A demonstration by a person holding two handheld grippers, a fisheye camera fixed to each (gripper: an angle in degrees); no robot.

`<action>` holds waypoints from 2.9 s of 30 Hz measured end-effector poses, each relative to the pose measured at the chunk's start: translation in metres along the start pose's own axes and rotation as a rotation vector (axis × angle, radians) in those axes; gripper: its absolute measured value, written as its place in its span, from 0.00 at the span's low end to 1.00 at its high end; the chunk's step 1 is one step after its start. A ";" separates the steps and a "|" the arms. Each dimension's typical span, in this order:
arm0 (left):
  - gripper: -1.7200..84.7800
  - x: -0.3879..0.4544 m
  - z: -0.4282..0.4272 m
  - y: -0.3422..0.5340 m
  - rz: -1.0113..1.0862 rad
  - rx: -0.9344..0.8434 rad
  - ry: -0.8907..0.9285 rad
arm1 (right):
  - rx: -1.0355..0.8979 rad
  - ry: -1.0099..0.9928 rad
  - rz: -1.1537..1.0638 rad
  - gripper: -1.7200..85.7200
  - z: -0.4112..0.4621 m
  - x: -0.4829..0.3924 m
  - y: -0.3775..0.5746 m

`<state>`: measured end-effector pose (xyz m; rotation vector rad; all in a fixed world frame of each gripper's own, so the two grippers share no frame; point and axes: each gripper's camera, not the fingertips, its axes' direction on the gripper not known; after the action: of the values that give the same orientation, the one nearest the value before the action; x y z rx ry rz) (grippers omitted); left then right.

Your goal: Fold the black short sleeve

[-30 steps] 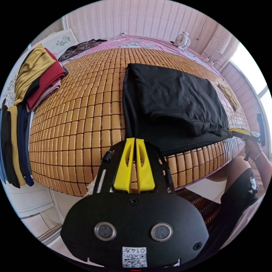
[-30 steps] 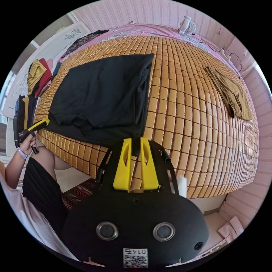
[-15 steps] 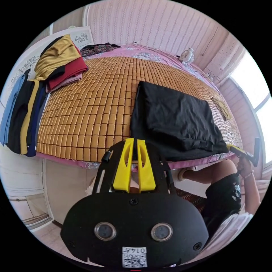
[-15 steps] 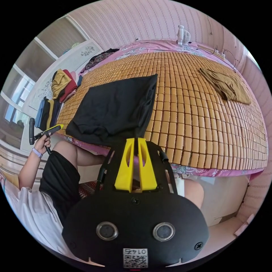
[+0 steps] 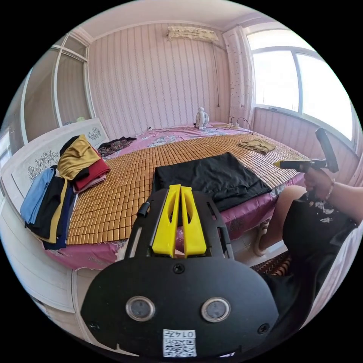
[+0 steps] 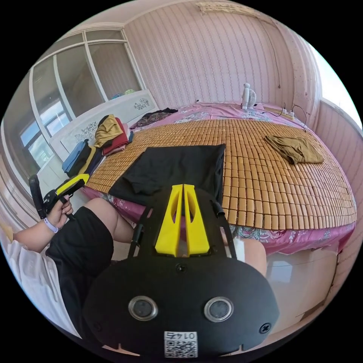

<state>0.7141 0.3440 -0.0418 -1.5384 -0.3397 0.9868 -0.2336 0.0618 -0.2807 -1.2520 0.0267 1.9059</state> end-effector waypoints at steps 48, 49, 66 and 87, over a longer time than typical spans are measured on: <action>0.01 -0.017 0.246 -0.105 -0.028 -0.467 0.414 | -0.907 0.073 -0.746 0.01 0.449 -0.102 -0.311; 0.01 -0.021 0.247 -0.105 -0.037 -0.457 0.426 | -0.955 0.049 -0.766 0.01 0.454 -0.102 -0.324; 0.12 -0.013 0.215 -0.161 0.065 -0.287 0.523 | -0.452 -0.055 -0.138 0.06 0.229 0.110 -0.249; 0.24 0.154 0.256 -0.228 0.593 -0.407 0.608 | -0.444 -0.338 0.343 0.03 0.111 0.249 -0.122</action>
<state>0.6885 0.6789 0.1275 -2.2939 0.3961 0.8575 -0.2764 0.3444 -0.3670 -1.2439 -0.4016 2.4981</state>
